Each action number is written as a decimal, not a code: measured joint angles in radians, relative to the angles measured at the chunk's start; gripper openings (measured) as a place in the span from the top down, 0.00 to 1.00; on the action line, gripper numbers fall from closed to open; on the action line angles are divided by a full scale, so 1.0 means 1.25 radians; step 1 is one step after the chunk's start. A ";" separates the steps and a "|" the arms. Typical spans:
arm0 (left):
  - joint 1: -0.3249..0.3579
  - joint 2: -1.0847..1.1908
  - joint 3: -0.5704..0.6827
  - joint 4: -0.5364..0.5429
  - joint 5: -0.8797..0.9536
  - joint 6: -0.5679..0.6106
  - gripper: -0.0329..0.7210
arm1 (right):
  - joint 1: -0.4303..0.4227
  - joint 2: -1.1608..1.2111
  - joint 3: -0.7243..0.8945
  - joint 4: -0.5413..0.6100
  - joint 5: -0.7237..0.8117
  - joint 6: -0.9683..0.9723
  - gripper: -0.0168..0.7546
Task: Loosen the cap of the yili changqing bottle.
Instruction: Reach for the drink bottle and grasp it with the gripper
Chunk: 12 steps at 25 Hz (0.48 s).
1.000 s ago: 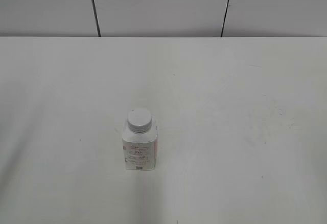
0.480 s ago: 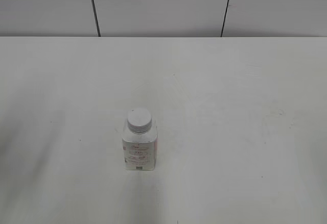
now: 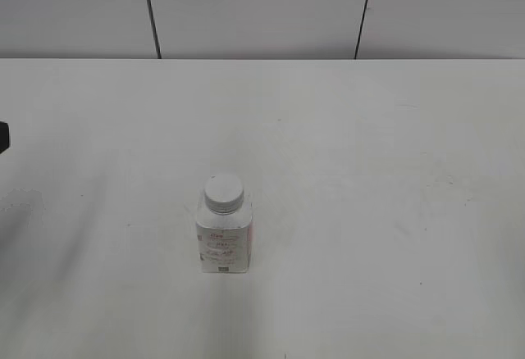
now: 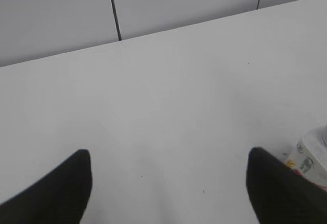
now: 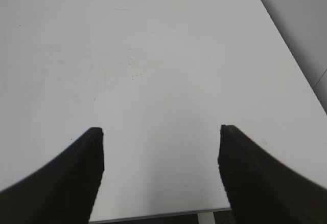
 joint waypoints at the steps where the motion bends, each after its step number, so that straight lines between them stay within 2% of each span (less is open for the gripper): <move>1: -0.005 0.003 0.001 0.037 -0.010 -0.039 0.21 | 0.000 0.000 0.000 0.000 0.000 0.000 0.26; 4: -0.011 0.020 0.011 0.068 -0.038 -0.106 0.21 | 0.000 0.000 0.000 0.000 0.000 0.000 0.26; 8: -0.011 0.084 0.017 0.078 -0.088 -0.120 0.21 | 0.000 0.000 0.000 0.000 0.000 0.000 0.26; 12: -0.009 0.211 0.018 0.095 -0.199 -0.123 0.21 | 0.000 0.000 0.000 0.000 0.000 0.000 0.26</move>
